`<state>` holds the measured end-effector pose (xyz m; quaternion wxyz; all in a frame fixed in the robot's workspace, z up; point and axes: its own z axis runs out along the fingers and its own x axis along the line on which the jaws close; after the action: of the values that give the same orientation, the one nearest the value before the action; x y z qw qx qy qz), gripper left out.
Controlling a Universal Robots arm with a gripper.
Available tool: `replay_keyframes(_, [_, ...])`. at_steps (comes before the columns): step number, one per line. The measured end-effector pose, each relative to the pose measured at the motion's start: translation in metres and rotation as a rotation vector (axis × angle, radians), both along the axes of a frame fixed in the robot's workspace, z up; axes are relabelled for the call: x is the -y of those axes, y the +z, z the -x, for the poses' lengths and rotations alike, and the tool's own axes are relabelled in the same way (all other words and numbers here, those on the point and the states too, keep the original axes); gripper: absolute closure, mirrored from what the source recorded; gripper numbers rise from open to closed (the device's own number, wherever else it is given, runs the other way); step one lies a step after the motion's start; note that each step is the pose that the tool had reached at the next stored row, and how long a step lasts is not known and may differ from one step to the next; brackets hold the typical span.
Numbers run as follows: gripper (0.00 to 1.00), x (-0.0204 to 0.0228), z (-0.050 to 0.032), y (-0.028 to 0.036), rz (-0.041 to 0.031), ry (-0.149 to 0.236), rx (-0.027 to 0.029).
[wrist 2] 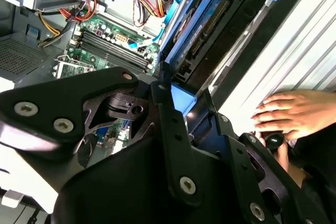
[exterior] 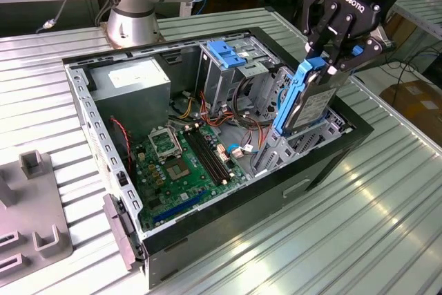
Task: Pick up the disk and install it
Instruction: 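Insert the disk into the insertion slot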
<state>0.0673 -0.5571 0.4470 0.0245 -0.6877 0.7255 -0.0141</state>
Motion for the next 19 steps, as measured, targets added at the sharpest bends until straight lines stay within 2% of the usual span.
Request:
replay_keyframes(2, [0.62, 0.0001, -0.0005, -0.0009, -0.0021, 0.001, 0.0006])
replay_keyframes(3, [0.56, 0.0002, -0.0006, -0.0003, -0.0009, 0.000, 0.0001])
replay_keyframes(9, [0.56, 0.0000, -0.0032, 0.0038, 0.0017, 0.000, 0.0000])
replay_keyframes(12, [0.56, 0.0001, -0.0092, 0.0038, 0.0018, 0.000, 0.0000])
replay_keyframes(15, [0.56, 0.0000, -0.0206, 0.0028, 0.0017, 0.000, 0.0001])
replay_keyframes(19, [0.56, 0.0000, -0.0270, 0.0013, 0.0022, 0.000, 0.0010])
